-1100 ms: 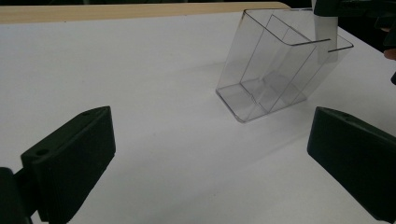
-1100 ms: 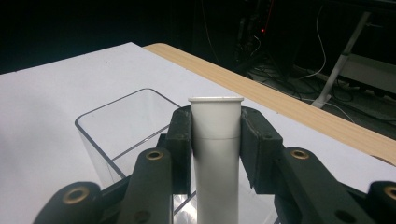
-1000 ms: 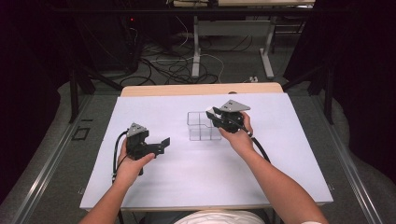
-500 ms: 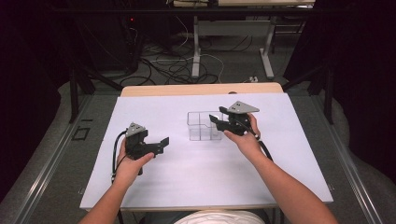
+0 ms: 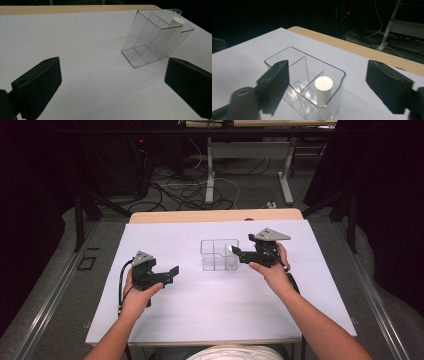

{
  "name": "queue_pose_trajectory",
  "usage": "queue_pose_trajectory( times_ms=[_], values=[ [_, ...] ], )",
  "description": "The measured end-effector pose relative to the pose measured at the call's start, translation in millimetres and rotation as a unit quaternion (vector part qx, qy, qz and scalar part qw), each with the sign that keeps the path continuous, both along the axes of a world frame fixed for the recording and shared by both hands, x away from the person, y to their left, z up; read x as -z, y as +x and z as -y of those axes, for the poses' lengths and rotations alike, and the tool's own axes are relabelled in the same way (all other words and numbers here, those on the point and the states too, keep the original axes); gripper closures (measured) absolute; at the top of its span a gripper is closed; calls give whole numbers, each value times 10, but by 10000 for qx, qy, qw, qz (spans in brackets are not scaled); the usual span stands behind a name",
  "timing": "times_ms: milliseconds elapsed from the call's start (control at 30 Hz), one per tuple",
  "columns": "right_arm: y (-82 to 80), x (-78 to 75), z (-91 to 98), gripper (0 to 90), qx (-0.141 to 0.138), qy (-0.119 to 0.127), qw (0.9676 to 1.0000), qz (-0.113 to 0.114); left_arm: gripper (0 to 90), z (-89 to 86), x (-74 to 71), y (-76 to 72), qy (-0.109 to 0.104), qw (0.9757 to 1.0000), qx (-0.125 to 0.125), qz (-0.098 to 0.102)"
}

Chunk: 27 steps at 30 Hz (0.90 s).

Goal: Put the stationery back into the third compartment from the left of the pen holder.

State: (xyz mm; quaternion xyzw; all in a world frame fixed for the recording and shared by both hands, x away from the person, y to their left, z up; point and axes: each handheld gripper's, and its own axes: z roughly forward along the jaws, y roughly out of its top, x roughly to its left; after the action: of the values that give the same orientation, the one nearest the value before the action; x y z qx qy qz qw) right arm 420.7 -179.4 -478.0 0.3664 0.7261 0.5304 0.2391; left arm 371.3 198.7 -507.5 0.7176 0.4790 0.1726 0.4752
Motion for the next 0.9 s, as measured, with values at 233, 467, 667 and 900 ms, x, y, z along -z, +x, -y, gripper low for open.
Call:
queue_pose_trajectory(
  times_ms=[233,467,667,900],
  values=[
    [-7,11,165,56,293,-239,9991,-183,9,-42,-2,9,3,10000,-74,0],
    [-26,35,368,0,537,-177,9981,-259,8,-97,0,21,32,9998,-190,11],
    [-73,74,538,0,680,-271,9968,-320,3,-134,-1,26,23,9996,-264,28],
    [-134,136,700,0,829,-211,9956,-384,3,-154,-4,17,39,9996,-239,109]
  ],
)
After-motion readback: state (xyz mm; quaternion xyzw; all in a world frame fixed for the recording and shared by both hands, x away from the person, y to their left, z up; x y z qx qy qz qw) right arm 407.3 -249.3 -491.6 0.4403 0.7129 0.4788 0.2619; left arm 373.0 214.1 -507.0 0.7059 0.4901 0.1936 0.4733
